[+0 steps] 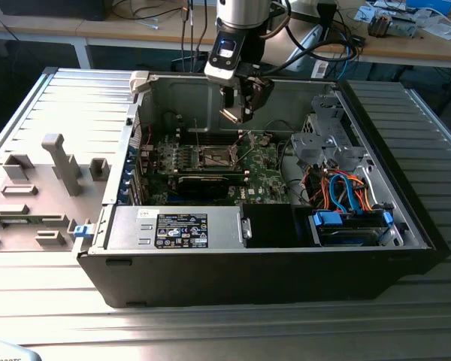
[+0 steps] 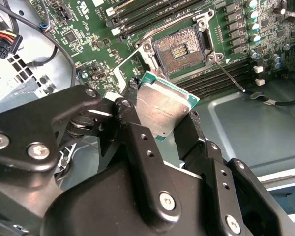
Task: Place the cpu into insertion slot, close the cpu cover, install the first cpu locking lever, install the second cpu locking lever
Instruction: 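Place the cpu into insertion slot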
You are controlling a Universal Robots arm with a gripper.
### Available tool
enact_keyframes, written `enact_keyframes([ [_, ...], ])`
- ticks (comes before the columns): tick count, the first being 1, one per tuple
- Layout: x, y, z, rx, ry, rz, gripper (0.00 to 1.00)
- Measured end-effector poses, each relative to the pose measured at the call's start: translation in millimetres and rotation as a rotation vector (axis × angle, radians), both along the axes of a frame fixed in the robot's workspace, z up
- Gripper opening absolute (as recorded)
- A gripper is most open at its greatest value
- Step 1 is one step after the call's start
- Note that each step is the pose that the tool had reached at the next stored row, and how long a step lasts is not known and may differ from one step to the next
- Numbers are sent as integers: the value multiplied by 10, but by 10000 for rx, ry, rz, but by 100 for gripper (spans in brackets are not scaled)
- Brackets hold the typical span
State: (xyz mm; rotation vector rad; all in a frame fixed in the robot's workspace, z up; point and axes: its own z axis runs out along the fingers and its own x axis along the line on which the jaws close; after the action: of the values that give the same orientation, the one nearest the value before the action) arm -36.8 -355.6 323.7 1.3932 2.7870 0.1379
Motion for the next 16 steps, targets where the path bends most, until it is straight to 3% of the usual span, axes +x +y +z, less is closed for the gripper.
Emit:
enact_keyframes([
  [16,0,0,-11,-1,0,-414,54],
])
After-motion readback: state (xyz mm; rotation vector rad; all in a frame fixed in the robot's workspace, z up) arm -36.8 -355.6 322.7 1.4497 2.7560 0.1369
